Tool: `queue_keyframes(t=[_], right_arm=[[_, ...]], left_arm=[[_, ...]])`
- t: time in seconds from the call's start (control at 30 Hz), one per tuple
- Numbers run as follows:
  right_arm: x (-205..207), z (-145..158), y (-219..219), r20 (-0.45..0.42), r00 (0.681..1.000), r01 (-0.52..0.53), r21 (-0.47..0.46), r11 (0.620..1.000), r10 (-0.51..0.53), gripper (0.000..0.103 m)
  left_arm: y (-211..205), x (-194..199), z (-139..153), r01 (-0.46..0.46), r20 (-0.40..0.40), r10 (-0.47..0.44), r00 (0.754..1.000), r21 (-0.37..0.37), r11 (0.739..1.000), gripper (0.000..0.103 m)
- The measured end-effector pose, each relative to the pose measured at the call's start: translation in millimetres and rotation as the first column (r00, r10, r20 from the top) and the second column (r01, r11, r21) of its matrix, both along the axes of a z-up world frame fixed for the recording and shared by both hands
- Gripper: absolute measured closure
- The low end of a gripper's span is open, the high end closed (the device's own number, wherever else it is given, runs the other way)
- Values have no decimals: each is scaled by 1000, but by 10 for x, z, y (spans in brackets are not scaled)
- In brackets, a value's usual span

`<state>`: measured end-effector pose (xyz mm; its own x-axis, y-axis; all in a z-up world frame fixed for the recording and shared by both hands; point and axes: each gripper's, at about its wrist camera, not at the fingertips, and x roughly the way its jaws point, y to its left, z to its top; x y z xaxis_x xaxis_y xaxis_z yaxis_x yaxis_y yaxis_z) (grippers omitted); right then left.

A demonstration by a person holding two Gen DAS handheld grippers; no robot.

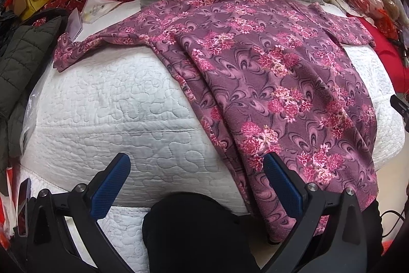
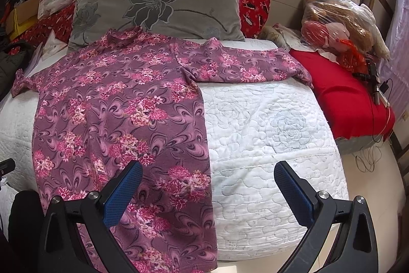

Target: Fold small clothes

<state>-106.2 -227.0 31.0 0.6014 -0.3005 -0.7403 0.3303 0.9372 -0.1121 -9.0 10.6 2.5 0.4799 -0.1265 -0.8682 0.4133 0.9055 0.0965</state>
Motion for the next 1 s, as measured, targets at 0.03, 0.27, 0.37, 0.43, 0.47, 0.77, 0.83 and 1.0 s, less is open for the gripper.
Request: queue_keyframes(t=[0.03, 0.27, 0.37, 0.43, 0.47, 0.77, 0.83, 1.0], right_arm=[[4, -1, -1, -1, 1000, 1, 1, 1000, -1, 1], [19, -23, -17, -4, 1000, 6, 8, 1000, -6, 1], [18, -24, -18, -4, 1000, 5, 10, 1000, -5, 1], [16, -22, -18, -3, 1000, 5, 11, 1000, -5, 1], [17, -23, -20, -3, 1000, 4, 13, 1000, -4, 1], [15, -14, -27, 3, 1000, 3, 20, 1000, -3, 1], [10, -12, -24, 4, 1000, 3, 21, 1000, -3, 1], [-39, 13, -26, 15, 1000, 2, 25, 1000, -2, 1]], left_arm=[[-5, 4, 3, 0, -1, 0, 1000, -1, 1000, 0], [-28, 7, -5, 5, -7, -5, 1000, 0, 1000, 0], [-34, 8, -12, 7, -10, -7, 1000, 1, 1000, 0], [-36, 4, -15, 7, -10, -7, 1000, 3, 1000, 0], [-36, 3, -14, 7, -10, -7, 1000, 3, 1000, 0], [-36, -22, -7, 9, 0, -9, 1000, 7, 1000, 0], [-32, -25, -4, 8, -3, -8, 1000, 4, 1000, 0], [-21, -48, 17, 5, -2, -5, 1000, 2, 1000, 0]])
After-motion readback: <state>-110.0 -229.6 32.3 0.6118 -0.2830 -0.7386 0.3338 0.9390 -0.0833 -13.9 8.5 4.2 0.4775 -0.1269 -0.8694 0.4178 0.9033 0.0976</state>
